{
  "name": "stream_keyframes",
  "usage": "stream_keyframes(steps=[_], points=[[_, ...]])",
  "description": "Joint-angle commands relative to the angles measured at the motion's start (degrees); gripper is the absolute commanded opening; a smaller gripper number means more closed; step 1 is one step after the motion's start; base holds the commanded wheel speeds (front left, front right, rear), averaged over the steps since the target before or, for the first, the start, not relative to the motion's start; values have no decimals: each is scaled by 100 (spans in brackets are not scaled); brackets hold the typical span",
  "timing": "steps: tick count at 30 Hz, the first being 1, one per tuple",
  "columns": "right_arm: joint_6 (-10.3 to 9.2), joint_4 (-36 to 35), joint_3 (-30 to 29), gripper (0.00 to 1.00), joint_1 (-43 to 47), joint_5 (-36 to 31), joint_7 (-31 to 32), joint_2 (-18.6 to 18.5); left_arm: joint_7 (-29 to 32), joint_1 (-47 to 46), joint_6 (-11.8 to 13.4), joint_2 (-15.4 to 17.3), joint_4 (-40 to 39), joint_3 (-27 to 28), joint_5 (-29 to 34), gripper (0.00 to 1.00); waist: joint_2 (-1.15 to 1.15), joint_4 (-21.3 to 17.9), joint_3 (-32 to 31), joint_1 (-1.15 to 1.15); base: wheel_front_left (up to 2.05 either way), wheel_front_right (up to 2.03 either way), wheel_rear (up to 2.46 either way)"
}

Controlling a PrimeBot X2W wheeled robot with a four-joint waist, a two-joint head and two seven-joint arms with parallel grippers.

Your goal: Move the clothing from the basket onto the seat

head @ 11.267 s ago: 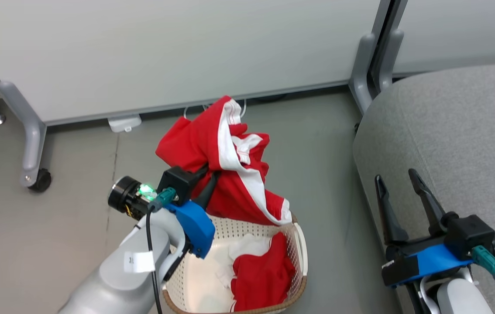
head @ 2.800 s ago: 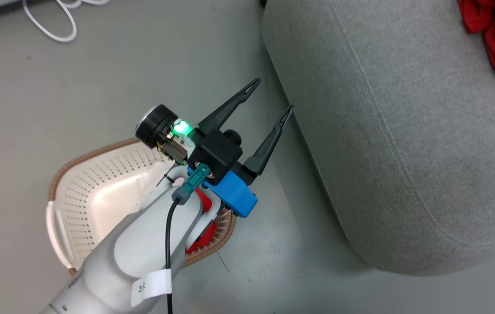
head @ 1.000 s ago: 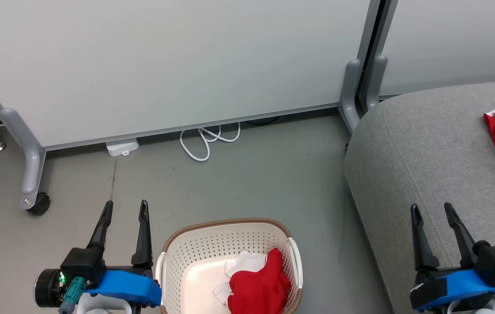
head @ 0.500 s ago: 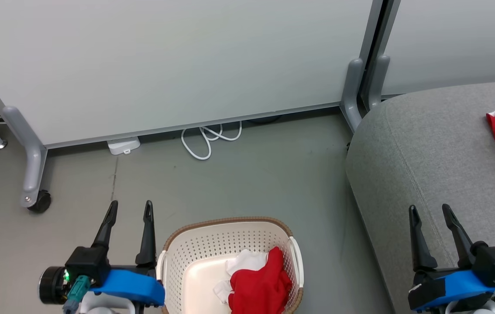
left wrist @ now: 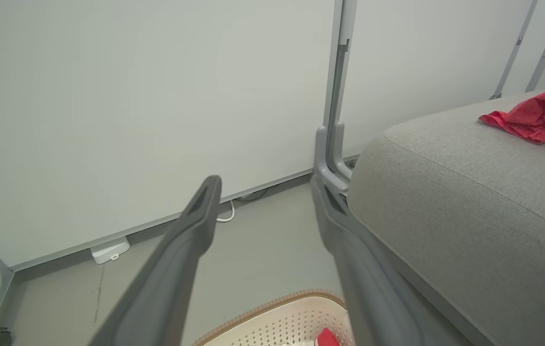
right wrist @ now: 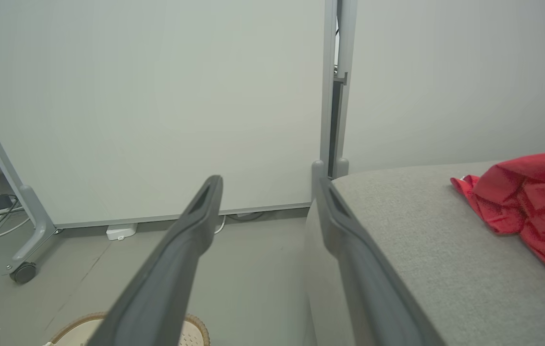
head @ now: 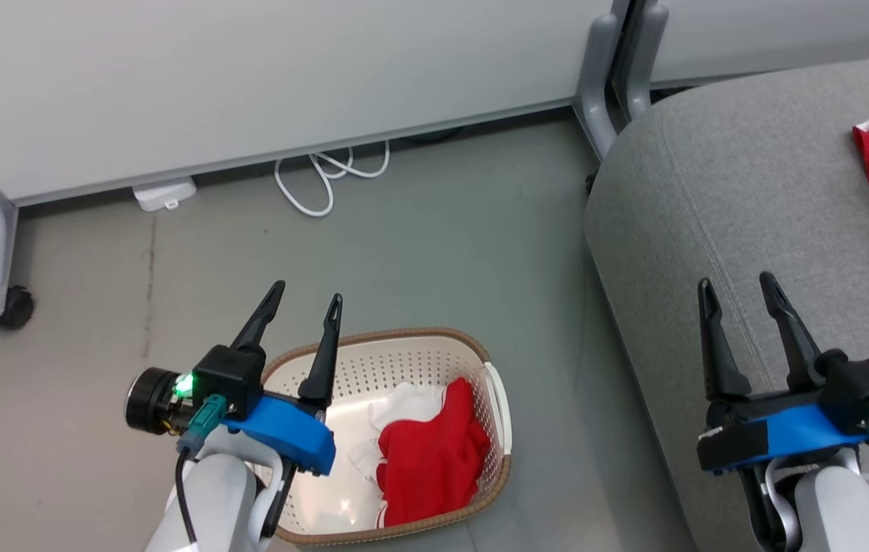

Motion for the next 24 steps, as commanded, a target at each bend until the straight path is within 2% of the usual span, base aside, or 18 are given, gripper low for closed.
stream_keyframes(steps=[1,5,15,24], points=[[1,-51,50,100,-171,-39,-5,-56,-16,-257,-7,92,162,-151,-55,100,0,-217,395,-1,0,0,0],[1,-109,109,100,-436,-19,-5,-92,-17,-616,-8,216,559,-511,-186,100,0,-336,743,-1,0,0,0],[1,-302,257,100,-1136,-47,-5,-164,-16,-1807,-8,551,2113,-1763,-809,100,0,-624,1749,-1,0,0,0],[1,-430,307,100,-1562,-47,-5,-164,156,-2694,-9,620,3227,-3012,-1474,100,0,-757,2443,-1,0,0,0]])
